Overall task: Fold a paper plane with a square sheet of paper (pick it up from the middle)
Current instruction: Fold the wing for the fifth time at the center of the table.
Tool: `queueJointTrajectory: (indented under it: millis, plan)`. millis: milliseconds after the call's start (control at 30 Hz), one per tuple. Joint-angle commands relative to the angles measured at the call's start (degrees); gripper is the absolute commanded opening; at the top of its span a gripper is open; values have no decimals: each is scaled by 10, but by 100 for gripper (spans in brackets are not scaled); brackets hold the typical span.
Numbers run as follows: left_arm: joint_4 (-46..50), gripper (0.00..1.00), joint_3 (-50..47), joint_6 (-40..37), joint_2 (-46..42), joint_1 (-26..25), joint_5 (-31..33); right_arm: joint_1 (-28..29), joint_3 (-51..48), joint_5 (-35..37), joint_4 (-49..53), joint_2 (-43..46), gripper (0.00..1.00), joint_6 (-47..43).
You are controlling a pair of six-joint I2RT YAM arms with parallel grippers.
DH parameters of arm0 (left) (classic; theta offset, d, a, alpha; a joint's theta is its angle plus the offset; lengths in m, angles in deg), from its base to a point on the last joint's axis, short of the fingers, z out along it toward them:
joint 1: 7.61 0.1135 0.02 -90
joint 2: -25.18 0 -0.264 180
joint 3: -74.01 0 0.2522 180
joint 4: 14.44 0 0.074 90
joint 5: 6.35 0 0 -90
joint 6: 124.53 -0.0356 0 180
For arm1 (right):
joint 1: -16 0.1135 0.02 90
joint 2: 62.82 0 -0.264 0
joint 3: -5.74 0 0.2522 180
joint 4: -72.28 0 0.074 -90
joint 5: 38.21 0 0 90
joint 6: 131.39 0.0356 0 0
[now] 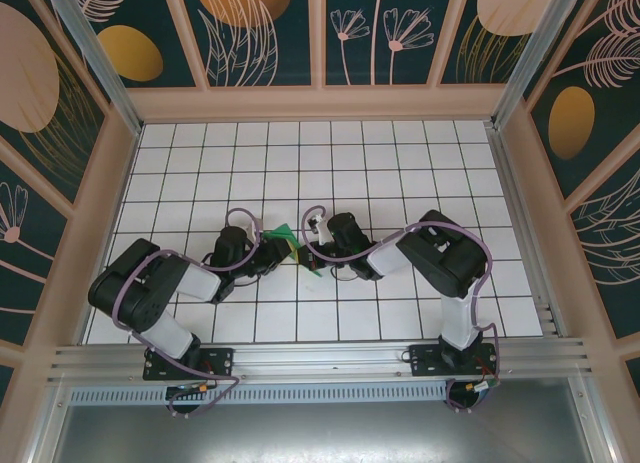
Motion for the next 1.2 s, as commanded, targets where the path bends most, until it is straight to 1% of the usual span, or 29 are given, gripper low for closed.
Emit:
queueJointTrajectory:
  millis: [0, 300, 433, 533, 733, 767, 800, 967, 1167]
  plan:
    - [-28, 27, 8, 10, 14, -3, 21, -4, 6, 0, 39, -19, 1, -3]
    - [-33, 25, 15, 10, 26, -3, 41, -4, 6, 2, 46, -18, 0, -6]
    - [-6, 24, 30, 2, 32, -2, 47, -4, 7, 2, 49, -18, 1, -7]
    - [13, 23, 42, 3, 43, -2, 42, -4, 8, 2, 56, -20, 1, -8]
    - [9, 23, 43, 7, 52, -2, 35, -4, 7, -1, 57, -20, 2, -6]
    - [8, 23, 42, 8, 69, -2, 33, -4, 7, -1, 57, -20, 3, -6]
    - [7, 23, 42, 7, 70, -3, 33, -4, 8, -1, 59, -20, 4, -5]
    - [19, 23, 41, 6, 72, -3, 38, -5, 13, -3, 71, -16, 17, -3]
    - [37, 22, 41, 3, 77, -3, 44, -12, 15, -23, 80, 7, 26, -9]
